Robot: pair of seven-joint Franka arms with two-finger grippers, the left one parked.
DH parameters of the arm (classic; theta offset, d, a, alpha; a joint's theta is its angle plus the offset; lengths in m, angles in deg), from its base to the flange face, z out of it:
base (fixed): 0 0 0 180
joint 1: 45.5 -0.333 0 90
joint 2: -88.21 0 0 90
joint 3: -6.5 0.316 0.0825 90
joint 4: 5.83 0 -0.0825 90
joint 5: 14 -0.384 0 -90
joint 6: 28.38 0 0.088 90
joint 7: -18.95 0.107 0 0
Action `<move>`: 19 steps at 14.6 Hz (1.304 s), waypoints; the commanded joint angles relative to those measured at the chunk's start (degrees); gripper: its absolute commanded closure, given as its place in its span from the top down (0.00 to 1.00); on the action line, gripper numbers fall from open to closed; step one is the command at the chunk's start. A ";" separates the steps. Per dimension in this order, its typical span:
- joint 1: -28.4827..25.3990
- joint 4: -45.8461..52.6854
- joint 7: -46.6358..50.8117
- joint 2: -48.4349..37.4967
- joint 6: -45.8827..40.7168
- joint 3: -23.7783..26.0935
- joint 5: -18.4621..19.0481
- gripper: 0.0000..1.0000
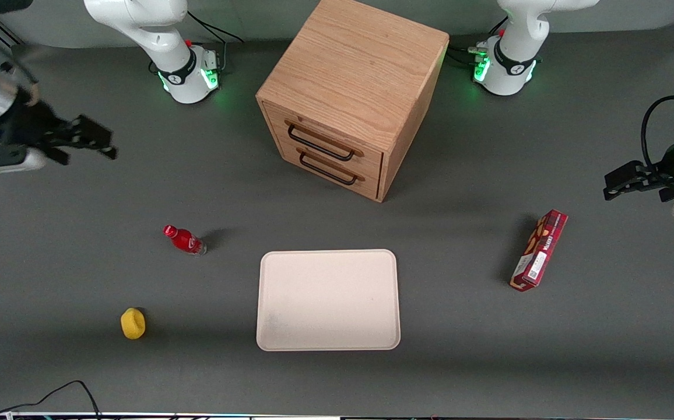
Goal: Open upper drawer
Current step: 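Move the right gripper toward the upper drawer's black handle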
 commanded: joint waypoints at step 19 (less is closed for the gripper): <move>-3.57 -1.29 -42.56 26.43 12.81 23.43 -11.54 1.00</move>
